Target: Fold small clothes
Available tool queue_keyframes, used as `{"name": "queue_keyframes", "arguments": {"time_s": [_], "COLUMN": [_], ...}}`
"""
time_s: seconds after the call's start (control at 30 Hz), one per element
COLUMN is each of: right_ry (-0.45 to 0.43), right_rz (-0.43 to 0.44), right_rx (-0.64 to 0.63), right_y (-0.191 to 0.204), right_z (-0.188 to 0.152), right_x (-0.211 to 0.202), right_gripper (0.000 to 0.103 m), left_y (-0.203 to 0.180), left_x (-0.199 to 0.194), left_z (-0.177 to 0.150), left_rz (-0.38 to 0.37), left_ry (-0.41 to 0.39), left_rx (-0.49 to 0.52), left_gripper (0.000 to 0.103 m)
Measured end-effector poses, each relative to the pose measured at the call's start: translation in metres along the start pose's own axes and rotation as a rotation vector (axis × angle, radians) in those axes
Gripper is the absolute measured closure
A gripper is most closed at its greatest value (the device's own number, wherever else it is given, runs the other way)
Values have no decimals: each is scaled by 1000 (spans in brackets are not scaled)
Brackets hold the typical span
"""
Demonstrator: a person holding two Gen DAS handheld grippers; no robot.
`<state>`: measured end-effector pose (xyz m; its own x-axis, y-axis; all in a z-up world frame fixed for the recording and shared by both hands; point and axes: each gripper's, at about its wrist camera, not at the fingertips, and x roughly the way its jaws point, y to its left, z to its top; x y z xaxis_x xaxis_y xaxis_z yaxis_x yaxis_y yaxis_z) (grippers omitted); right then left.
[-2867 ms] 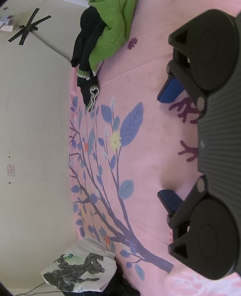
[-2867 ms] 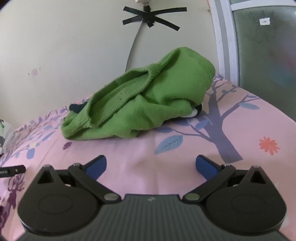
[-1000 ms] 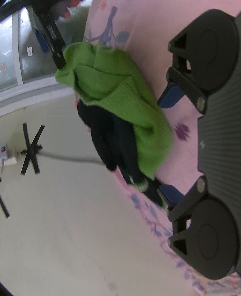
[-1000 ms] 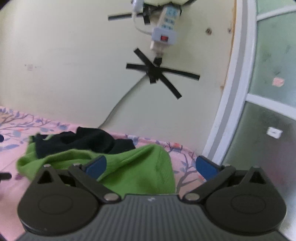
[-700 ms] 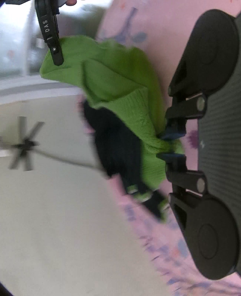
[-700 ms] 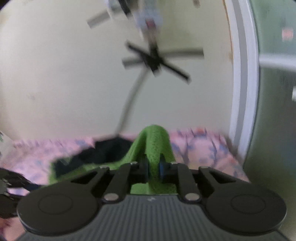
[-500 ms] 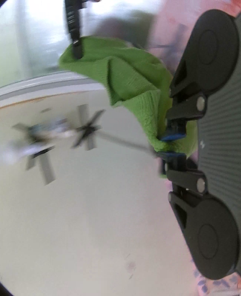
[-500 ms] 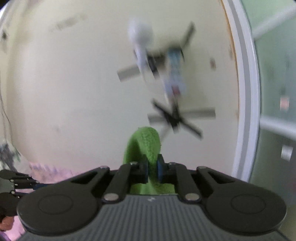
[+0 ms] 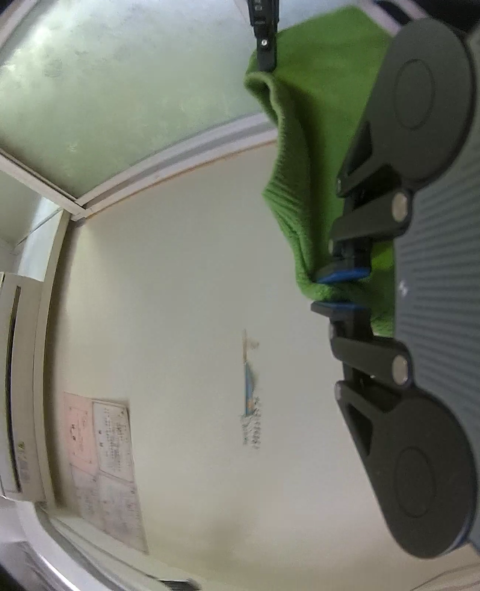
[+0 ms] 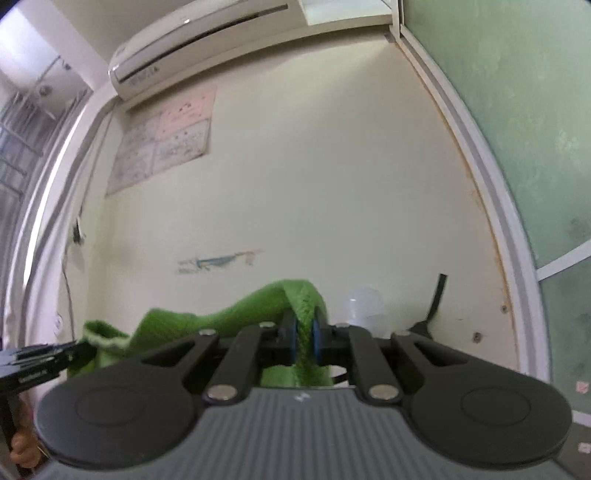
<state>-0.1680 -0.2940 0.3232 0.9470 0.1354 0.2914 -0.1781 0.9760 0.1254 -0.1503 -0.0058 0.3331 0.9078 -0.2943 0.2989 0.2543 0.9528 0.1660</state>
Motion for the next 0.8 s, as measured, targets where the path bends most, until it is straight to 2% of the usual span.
{"name": "queue_keyframes", "arguments": {"time_s": [0.07,0.13,0.17,0.2,0.23,0.3,0.33,0.37,0.43,0.5,0.63,0.7,0.73,0.77,0.8], "right_ry": [62,141,190,246,303,419,499,542,638,742,906,971,1012,1054,1034], "right_rz": [-8,-39,-76,-102,-138,-235,-254,-243,-177,-166,-204,-216,-208,-184,-169], "right_rx": [44,72,57,25,-12,-73,-66,-29,100,142,-16,-77,-88,-71,-43], "right_y": [-7,-17,-22,-24,-30,-45,-57,-69,-94,-108,-109,-109,-110,-111,-105], "right_z": [-12,-44,-67,-90,-112,-163,-187,-202,-237,-272,-328,-348,-361,-370,-370], "right_x": [21,51,70,87,102,114,111,103,75,50,29,32,36,39,35], "right_gripper": [100,98,84,65,33,35,36,36,33,32,29,29,32,63,75], "left_y": [-3,1,-2,-6,-10,-12,-7,3,23,45,85,103,109,114,114], "left_x": [23,48,66,89,110,138,139,128,97,66,28,27,27,27,26], "left_z": [-3,-17,-32,-59,-87,-156,-186,-211,-246,-277,-322,-336,-340,-342,-346], "left_rz": [45,104,147,198,232,287,294,273,211,210,252,267,268,265,261], "left_ry": [54,134,185,264,344,558,659,725,791,863,1016,1077,1101,1116,1127], "left_rx": [24,43,69,119,175,301,311,273,170,90,21,3,-3,-7,-9], "left_gripper": [92,90,82,71,68,73,75,74,72,63,50,46,44,42,45]}}
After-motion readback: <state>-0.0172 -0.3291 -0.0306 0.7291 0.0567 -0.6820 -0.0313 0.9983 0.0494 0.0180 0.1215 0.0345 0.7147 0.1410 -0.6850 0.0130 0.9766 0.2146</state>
